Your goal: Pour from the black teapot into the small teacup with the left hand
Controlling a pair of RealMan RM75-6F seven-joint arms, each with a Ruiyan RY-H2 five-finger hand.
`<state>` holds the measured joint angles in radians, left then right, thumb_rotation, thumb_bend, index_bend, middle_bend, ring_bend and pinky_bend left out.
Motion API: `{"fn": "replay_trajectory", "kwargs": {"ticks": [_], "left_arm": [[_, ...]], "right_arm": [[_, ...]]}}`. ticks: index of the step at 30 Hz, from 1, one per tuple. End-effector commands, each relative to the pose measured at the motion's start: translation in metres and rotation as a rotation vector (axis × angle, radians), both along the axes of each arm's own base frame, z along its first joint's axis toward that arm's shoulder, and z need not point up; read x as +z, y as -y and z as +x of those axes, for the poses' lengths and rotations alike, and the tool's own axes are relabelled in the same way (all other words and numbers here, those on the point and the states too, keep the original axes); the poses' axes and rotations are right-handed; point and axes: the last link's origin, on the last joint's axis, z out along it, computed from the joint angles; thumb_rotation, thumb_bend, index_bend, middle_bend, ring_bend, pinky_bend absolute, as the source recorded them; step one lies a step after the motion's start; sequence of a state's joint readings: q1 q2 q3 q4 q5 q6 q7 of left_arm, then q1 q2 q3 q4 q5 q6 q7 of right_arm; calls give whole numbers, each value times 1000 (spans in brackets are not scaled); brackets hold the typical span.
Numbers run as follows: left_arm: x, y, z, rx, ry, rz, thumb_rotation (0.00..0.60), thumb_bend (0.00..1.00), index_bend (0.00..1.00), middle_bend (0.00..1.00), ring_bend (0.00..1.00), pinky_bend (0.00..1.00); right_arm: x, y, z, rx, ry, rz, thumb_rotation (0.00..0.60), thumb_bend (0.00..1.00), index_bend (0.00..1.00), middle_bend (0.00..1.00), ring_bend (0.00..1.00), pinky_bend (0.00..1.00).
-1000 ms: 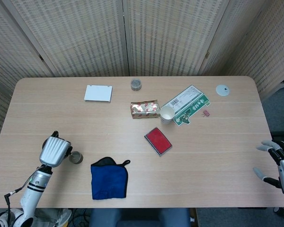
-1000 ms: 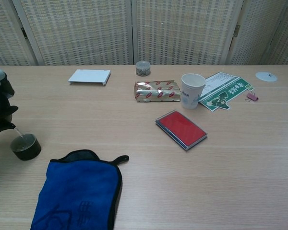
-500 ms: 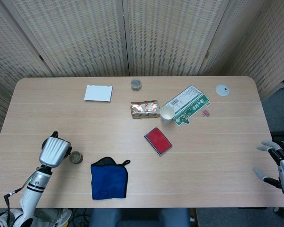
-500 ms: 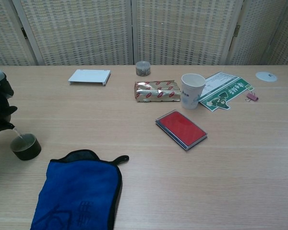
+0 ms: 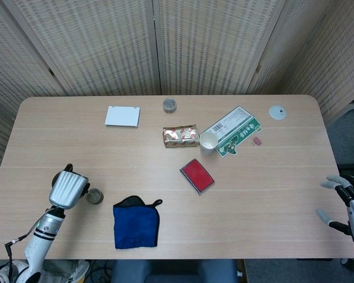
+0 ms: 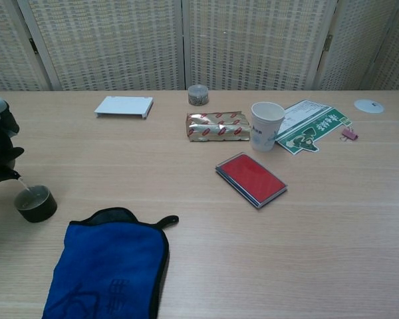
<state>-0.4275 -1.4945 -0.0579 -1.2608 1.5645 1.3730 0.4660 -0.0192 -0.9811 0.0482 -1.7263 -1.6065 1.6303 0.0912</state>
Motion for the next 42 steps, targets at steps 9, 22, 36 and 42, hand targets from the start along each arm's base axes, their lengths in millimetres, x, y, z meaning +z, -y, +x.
{"fn": "replay_trajectory", "kwargs": {"ticks": [9, 22, 36, 42], "left_arm": [[0, 0, 0, -4, -5, 5, 600, 356, 1000, 1000, 977, 436], [0, 0, -1, -5, -3, 3, 600, 356, 1000, 1000, 977, 437], [2, -3, -1, 40, 112, -35, 578, 356, 1000, 1000, 977, 449], [6, -7, -4, 78, 224, -43, 545, 356, 1000, 1000, 978, 450]], "right_arm": [[0, -1, 1, 4, -1, -1, 600, 144, 334, 262, 163, 220], [1, 0, 1, 4, 0, 0, 600, 144, 334, 262, 163, 220], [0, -1, 2, 6, -3, 0, 600, 144, 334, 262, 163, 220], [0, -1, 2, 2, -6, 0, 600, 144, 334, 262, 163, 220]]}}
